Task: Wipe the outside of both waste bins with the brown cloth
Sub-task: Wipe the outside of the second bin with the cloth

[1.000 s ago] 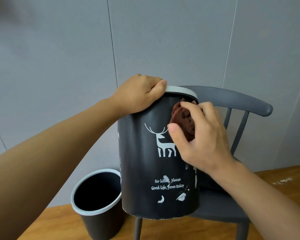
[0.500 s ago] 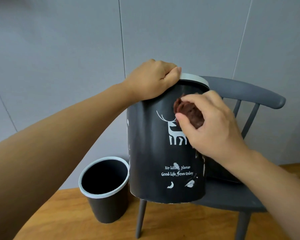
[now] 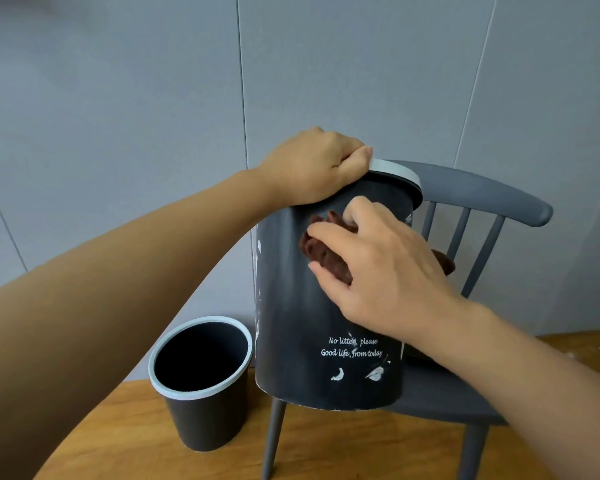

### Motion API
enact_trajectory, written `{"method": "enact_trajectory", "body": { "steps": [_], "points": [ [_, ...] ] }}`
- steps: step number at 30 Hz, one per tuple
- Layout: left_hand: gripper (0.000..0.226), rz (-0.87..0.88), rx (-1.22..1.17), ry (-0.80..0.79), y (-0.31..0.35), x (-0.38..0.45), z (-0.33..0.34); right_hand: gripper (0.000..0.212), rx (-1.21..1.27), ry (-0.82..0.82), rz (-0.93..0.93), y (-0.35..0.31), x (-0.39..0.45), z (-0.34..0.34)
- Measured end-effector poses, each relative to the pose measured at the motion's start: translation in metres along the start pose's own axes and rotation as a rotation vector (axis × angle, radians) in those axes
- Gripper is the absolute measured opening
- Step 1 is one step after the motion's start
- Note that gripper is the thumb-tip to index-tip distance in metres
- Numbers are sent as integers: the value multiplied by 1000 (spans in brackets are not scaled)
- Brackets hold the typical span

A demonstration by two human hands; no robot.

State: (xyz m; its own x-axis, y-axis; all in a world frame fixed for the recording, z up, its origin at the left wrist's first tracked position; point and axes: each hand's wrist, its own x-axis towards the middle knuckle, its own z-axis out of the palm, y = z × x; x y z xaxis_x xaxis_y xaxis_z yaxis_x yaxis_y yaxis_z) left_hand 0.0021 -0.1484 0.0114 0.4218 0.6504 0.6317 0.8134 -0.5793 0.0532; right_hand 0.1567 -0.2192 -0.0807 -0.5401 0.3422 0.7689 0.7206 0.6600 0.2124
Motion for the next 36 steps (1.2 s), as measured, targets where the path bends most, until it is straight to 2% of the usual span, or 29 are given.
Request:
{"method": "enact_trajectory", "body": {
  "steps": [6, 7, 9, 12, 14, 17, 22, 24, 27, 28, 33, 34, 36],
  "points": [
    [43, 5, 5, 9, -5, 2, 3, 31, 18, -247, -264, -27, -55, 0],
    [44, 5, 8, 9, -4, 2, 3, 30, 16, -247, -281, -25, -57, -1],
    [44, 2, 13, 10, -3, 3, 3, 29, 9, -166, -211, -16, -46, -1],
    [45, -19, 20, 11, -5, 2, 2, 37, 48, 54, 74, 6, -14, 0],
    [46, -38, 24, 11, -6, 3, 1, 38, 82, 125, 189, 15, -12, 6],
    [46, -74, 4, 28, -12, 2, 0, 37, 106, 101, 108, -1, -47, 16],
    [45, -76, -20, 32, -14, 0, 0, 31, 181, -82, -107, -26, -104, 15],
    [45, -65, -32, 30, -12, 0, -1, 31, 190, -41, -67, -20, -101, 15],
    [45, -77, -33, 24, -13, -1, -3, 32, 216, 114, 180, -5, -85, 14],
    [45, -84, -31, 24, -14, -2, -3, 32, 221, 122, 208, -3, -85, 14],
    [46, -118, -62, 27, -20, -5, -4, 25, 290, -129, -104, -26, -121, 11],
    [46, -118, -65, 25, -20, -5, -4, 24, 292, -134, -107, -25, -121, 11],
    [47, -119, -71, 20, -19, -6, -5, 26, 315, -50, 8, -18, -114, 12]
  ]
}}
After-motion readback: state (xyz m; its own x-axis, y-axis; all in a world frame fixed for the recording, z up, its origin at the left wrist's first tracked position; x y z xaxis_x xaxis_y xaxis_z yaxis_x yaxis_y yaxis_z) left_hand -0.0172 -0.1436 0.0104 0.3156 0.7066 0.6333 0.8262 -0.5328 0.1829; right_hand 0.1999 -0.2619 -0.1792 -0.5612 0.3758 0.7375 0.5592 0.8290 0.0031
